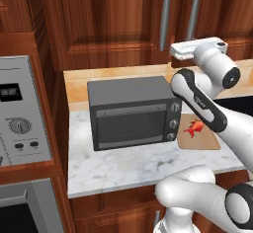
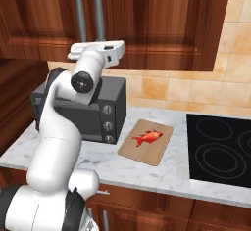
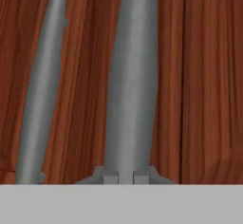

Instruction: Open the cabinet, retrieve the rolling pin, and place it next to the meat on the cutting board to prepare for tenderizing.

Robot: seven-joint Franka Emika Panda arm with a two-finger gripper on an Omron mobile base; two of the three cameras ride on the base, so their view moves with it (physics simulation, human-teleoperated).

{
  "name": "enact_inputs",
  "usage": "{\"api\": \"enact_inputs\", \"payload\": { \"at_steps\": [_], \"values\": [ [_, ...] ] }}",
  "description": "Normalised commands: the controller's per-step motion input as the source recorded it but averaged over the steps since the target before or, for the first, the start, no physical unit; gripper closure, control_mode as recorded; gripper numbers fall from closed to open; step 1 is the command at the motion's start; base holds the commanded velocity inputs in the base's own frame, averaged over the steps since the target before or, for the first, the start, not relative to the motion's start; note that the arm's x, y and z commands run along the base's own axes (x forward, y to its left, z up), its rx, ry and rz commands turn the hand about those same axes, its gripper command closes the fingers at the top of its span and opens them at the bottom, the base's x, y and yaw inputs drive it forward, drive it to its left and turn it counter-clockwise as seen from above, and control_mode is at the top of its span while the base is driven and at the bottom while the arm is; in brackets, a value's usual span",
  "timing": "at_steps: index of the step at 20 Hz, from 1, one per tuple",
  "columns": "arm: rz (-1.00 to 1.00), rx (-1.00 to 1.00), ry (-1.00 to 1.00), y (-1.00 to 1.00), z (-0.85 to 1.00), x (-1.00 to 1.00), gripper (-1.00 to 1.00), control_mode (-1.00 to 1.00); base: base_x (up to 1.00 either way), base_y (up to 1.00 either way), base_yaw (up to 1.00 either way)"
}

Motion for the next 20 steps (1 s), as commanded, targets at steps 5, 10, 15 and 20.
{"api": "enact_inputs", "payload": {
  "at_steps": [5, 10, 15, 20],
  "values": [
    [0.17, -0.02, 0.0, -0.26, -0.21, -0.81, 1.0, -1.0, 0.0, 0.0, 0.0],
    [0.25, 0.0, 0.0, -0.4, -0.26, -0.83, 1.0, -1.0, 0.0, 0.0, 0.0],
    [0.19, -0.02, -0.03, 0.06, -0.13, -0.64, -1.0, -1.0, 0.0, 0.0, 0.0],
    [0.11, -0.11, -0.14, 0.45, 0.07, -0.56, -1.0, -1.0, 0.0, 0.0, 0.0]
  ]
}}
